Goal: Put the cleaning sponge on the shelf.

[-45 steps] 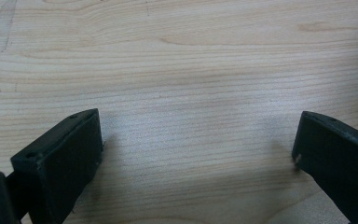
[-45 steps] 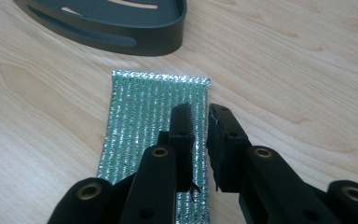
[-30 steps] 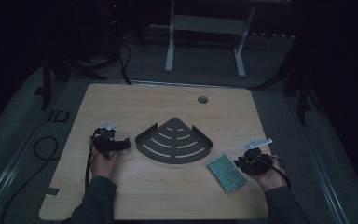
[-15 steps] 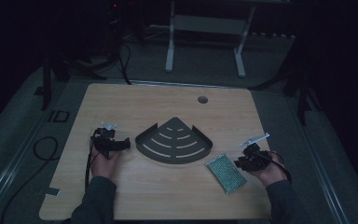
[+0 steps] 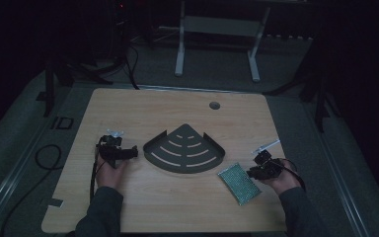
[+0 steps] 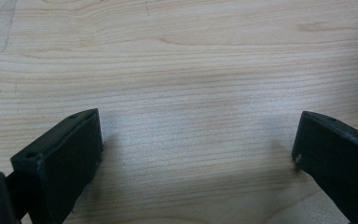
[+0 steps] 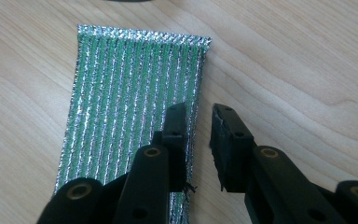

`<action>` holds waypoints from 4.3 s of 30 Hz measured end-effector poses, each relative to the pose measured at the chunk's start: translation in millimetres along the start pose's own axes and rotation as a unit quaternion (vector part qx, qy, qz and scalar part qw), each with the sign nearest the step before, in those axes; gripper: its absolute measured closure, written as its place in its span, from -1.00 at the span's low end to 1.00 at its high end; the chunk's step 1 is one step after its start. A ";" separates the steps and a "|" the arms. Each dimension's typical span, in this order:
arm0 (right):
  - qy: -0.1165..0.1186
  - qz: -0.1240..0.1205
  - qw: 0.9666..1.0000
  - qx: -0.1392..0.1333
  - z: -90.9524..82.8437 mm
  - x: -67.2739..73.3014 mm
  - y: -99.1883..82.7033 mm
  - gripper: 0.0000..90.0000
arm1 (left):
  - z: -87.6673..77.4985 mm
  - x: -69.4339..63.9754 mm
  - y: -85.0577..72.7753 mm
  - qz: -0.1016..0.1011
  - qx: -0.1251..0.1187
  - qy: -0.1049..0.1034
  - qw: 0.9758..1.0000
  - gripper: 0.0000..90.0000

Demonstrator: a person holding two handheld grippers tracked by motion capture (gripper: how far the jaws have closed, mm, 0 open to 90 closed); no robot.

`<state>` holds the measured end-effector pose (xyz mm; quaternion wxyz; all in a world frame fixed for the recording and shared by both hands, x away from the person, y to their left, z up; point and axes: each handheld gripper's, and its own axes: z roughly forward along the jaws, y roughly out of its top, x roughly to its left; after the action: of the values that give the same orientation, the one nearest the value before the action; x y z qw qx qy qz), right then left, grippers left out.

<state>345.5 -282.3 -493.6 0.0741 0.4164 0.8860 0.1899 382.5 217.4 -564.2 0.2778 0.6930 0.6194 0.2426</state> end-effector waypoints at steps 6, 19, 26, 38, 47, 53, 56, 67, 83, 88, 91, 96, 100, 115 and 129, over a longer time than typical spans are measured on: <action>0.006 0.003 1.000 0.005 5.7 0.0 1.0 0.69 | 0.0 0.0 0.0 0.000 0.000 0.000 1.000 -0.95; 0.016 0.007 1.000 0.017 15.7 -0.9 -1.3 0.67 | 0.0 0.0 0.0 0.000 0.000 0.000 1.000 -0.95; 0.025 0.017 0.999 0.029 18.8 -3.6 0.1 0.69 | 0.0 0.0 0.0 0.000 0.000 0.000 1.000 -0.95; 0.057 0.049 0.997 0.034 22.3 -10.4 -0.4 0.81 | 0.0 0.0 0.0 0.000 0.000 0.000 1.000 -0.95; 0.024 0.029 0.998 0.044 21.0 0.1 3.7 0.92 | 0.0 0.0 0.0 0.000 0.000 0.000 1.000 -0.95; 0.015 0.021 0.998 0.049 20.0 1.9 6.7 0.97 | 0.0 0.0 0.0 0.000 0.000 0.000 1.000 -0.95; 0.011 0.017 0.999 0.051 19.2 3.7 7.7 0.98 | 0.0 0.0 0.0 0.000 0.000 0.000 1.000 -0.95; 0.008 0.013 0.999 0.047 10.4 6.3 10.2 0.99 | 0.0 0.0 0.0 0.000 0.000 0.000 1.000 -0.95; -0.011 0.008 0.999 0.030 -16.4 5.9 13.4 0.99 | 0.0 0.0 0.0 0.000 0.000 0.000 1.000 -0.95; -0.017 0.008 1.000 0.024 -25.3 3.6 15.8 1.00 | 0.0 0.0 0.0 0.000 0.000 0.000 1.000 -0.95; -0.020 0.006 1.000 0.020 -29.2 3.1 18.3 0.99 | 0.0 0.0 0.0 0.000 0.000 0.000 1.000 -0.95; -0.022 0.001 1.000 0.020 -34.5 3.1 24.1 0.99 | 0.0 0.0 0.0 0.000 0.000 0.000 1.000 -0.95; -0.028 -0.007 0.999 0.023 -38.9 3.1 28.7 1.00 | 0.0 0.0 0.0 0.000 0.000 0.000 1.000 -0.95; -0.035 -0.015 0.999 0.011 -52.3 1.8 45.9 0.99 | 0.0 0.0 0.0 0.000 0.000 0.000 1.000 -0.95; -0.035 -0.020 0.999 -0.008 -58.7 4.5 66.7 0.99 | -0.1 0.0 0.1 0.000 0.001 0.000 1.000 -0.95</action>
<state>373.0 -256.3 -413.2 0.1125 0.4045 0.8894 0.1809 382.5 217.4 -564.2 0.2774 0.6934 0.6193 0.2423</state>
